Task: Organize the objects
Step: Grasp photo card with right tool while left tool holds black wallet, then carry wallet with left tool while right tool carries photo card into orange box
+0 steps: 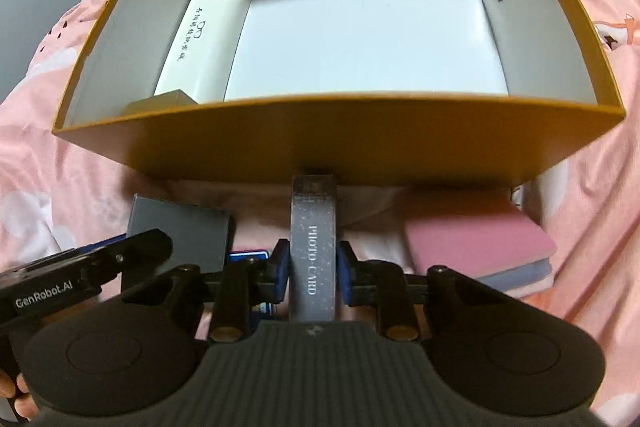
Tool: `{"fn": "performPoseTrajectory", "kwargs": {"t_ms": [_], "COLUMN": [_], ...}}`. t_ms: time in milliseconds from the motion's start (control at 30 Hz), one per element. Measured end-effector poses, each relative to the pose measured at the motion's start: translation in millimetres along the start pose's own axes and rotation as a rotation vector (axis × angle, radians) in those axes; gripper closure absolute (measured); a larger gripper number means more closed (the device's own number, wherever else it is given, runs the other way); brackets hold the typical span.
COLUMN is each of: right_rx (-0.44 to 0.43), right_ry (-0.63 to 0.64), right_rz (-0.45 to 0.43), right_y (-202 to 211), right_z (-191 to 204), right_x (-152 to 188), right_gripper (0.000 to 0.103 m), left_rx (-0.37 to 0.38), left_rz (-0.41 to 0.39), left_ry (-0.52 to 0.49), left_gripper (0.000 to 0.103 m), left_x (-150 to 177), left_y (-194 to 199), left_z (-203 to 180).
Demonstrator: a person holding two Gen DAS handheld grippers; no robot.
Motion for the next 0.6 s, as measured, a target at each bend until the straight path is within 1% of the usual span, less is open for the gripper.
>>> {"fn": "performPoseTrajectory", "kwargs": {"t_ms": [33, 100, 233, 333, 433, 600], "right_rx": [-0.003, -0.012, -0.033, -0.052, -0.064, -0.119], "right_ry": [0.0, 0.005, 0.011, 0.036, 0.064, 0.093], "right_rz": [0.0, 0.0, -0.028, -0.07, -0.12, -0.206], "right_y": [-2, -11, -5, 14, 37, 78], "right_z": [10, 8, 9, 13, 16, 24], "right_x": [7, 10, 14, 14, 12, 3], "right_gripper": [0.077, 0.077, 0.078, 0.078, 0.078, 0.078], "left_rx": [0.001, 0.007, 0.018, 0.04, 0.063, 0.144], "left_rz": [0.0, -0.009, -0.031, -0.042, -0.074, -0.141], "left_ry": [0.004, 0.009, -0.014, -0.03, -0.08, -0.154], "left_gripper": [0.057, 0.057, 0.058, 0.058, 0.058, 0.058], "left_x": [0, 0, 2, 4, 6, 5], "left_y": [0, 3, 13, 26, 46, 81], "left_z": [0, 0, -5, -13, -29, -66]}}
Point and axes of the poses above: each gripper's, at about its wrist camera, not at the fingertips, and y roughly against the way its jaws point, z to its left, x to its underside, the point moved 10 cm from there along -y, roughly the way its jaws point, and after that the axes turned 12 degrees about y, right-handed, at the moved point
